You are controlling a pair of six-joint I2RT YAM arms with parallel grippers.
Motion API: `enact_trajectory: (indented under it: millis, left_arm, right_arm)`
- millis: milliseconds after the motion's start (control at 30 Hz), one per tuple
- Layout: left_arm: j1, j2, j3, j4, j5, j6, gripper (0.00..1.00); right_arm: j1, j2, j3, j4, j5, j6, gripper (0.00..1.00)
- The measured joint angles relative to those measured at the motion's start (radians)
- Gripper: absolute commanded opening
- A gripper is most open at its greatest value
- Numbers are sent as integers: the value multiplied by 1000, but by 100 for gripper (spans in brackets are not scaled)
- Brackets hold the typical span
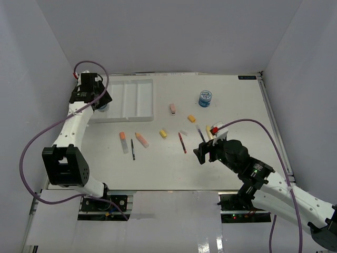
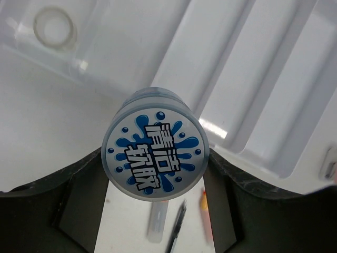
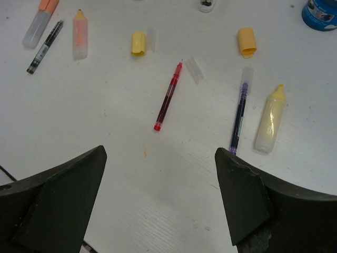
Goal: Sort the stationery into containers
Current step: Place the stationery in the storage box.
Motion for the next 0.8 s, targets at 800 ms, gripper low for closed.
enact_trajectory:
  millis: [800]
  left_arm:
    - [158,738,691,20,54,66,32]
  right_arm:
    - [0,158,19,35,-90,9,90]
